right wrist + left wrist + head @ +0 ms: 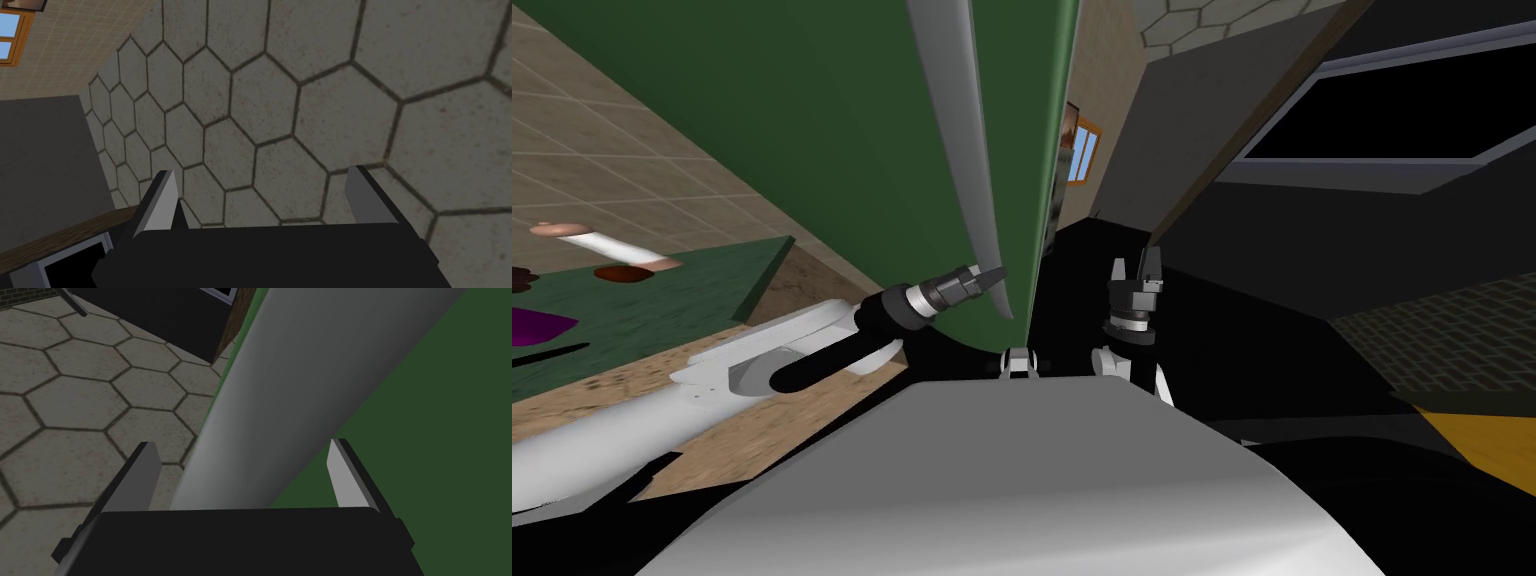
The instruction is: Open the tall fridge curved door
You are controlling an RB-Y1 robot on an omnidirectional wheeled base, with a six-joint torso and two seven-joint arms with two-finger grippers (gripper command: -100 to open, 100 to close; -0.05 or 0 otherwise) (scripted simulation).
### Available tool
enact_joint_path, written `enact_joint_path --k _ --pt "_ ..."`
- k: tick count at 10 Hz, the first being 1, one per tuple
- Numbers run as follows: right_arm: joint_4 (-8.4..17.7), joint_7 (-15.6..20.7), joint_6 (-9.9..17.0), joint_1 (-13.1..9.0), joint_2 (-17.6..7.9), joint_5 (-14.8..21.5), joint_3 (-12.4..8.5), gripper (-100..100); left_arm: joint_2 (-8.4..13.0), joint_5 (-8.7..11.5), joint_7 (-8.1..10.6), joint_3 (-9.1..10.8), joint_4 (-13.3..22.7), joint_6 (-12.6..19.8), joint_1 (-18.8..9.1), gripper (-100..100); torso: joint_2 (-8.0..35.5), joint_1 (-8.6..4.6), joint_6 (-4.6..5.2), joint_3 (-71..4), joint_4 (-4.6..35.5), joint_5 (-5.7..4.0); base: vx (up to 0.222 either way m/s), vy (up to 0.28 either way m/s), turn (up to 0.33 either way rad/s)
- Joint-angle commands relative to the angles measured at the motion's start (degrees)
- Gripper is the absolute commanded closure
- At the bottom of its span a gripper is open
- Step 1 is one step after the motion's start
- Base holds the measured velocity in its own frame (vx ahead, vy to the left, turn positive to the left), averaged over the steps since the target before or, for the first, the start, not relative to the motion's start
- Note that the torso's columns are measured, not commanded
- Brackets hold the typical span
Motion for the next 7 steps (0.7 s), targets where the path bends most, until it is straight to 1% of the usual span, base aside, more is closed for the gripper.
enact_joint_path --k 1,2,7 --pt "0.0 0.0 0.0 0.0 0.0 0.0 0.0 0 1.1 0.9 1.05 1.09 -0.2 0.3 -0.7 -100 0.0 -0.02 0.00 0.0 0.0 -0.01 -0.015 -0.011 0.002" --pt "0.0 0.0 0.0 0.0 0.0 0.0 0.0 0 1.2 1.0 1.29 1.22 -0.2 0.4 -0.7 0 -0.1 0.01 0.00 -0.1 0.0 0.01 0.000 0.000 0.000" --pt "0.0 0.0 0.0 0.0 0.0 0.0 0.0 0 1.2 1.0 1.27 1.21 -0.2 0.4 -0.7 0 -0.1 -0.03 0.00 0.0 0.0 -0.01 0.000 0.000 0.000"
